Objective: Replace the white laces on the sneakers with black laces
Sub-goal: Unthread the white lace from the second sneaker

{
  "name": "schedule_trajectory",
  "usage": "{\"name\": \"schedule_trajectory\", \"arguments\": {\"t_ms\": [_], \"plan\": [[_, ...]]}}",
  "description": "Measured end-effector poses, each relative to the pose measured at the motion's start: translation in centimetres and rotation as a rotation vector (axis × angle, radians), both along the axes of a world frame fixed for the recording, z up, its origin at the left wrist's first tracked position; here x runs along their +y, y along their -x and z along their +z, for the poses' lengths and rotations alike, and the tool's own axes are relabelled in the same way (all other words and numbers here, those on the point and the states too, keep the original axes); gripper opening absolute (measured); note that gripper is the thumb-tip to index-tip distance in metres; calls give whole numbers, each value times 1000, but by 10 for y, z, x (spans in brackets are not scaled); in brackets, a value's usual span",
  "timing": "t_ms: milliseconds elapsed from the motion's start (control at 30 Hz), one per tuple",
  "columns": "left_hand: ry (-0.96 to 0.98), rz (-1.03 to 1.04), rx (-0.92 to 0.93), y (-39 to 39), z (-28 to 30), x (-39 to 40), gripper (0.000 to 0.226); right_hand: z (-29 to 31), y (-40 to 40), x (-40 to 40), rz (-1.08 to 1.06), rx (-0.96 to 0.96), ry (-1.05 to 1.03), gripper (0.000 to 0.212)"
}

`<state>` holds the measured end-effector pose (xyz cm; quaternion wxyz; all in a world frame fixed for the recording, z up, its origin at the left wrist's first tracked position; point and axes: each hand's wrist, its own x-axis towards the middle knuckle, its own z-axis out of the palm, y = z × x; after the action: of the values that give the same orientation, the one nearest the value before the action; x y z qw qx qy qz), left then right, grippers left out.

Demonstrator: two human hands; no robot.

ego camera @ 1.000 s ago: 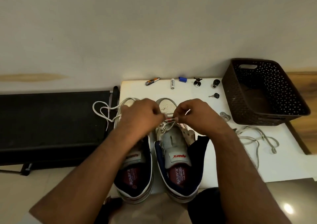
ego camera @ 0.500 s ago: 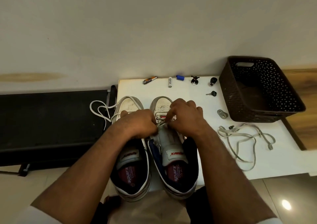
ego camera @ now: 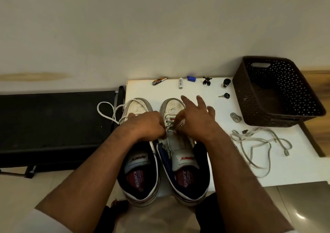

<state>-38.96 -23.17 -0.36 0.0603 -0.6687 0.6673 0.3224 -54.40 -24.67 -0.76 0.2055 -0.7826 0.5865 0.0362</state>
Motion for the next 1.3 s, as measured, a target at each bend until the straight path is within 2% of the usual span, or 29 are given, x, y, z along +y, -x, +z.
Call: {"name": "schedule_trajectory", "arguments": {"t_ms": [67,200,267,300,367,400,467,533,600,667,733,767,800,867,933,967,1067,1100,1133,1200,1233,1300], "plan": [[1,-3,-8,0,0,0,17,-3,0,1,30,11,25,23],[-3,-18,-15,2,2,-1,15,-3,2,-2,45,-41,-56,20],[-4,-22,-11,1,2,-1,15,-1,7,-8,-157,-321,34,8],[-9,-18,3,-1,1,0,17,1,12,-13,-337,-540,149,1],[-22,-10,26,-2,0,0,22,4,28,-20,-749,-931,472,7],[-21,-9,18,-2,0,0,24,5,35,-23,-890,-1031,579,6],[-29,-7,4,-2,0,-1,26,5,39,-24,-969,-1085,583,8],[-35,-8,13,-2,0,-2,19,5,30,-21,-786,-1011,544,20],[-38,-8,19,-1,0,-1,14,10,15,-14,-490,-857,418,16],[-44,9,38,-1,1,0,15,9,4,-7,-244,-510,192,9],[-36,21,55,-1,1,0,14,4,-1,-1,-93,-132,-10,21],[-34,22,63,0,1,0,13,1,-1,1,-64,-31,-81,27],[-35,22,70,0,1,-1,13,-1,0,0,-60,-1,-118,30],[-38,22,59,0,1,-1,13,-1,1,-2,-72,-67,-91,21],[-30,12,20,0,1,-1,14,4,2,-6,-194,-336,-17,11],[-27,5,6,0,0,-1,15,10,3,-7,-349,-573,22,9],[-30,-1,7,-1,0,-1,17,33,13,-10,-905,-1600,43,20],[-29,-1,7,-2,1,0,17,37,19,-10,-994,-1921,-9,20],[-29,-2,10,-2,1,0,16,37,25,-10,-1041,-2139,-66,21],[-35,1,23,-1,2,0,16,31,37,-10,-1074,-2310,-165,30],[-38,2,30,0,2,0,16,29,40,-11,-1073,-2300,-180,32],[-43,20,60,0,1,0,15,30,39,-13,-1000,-2112,-138,28]]}}
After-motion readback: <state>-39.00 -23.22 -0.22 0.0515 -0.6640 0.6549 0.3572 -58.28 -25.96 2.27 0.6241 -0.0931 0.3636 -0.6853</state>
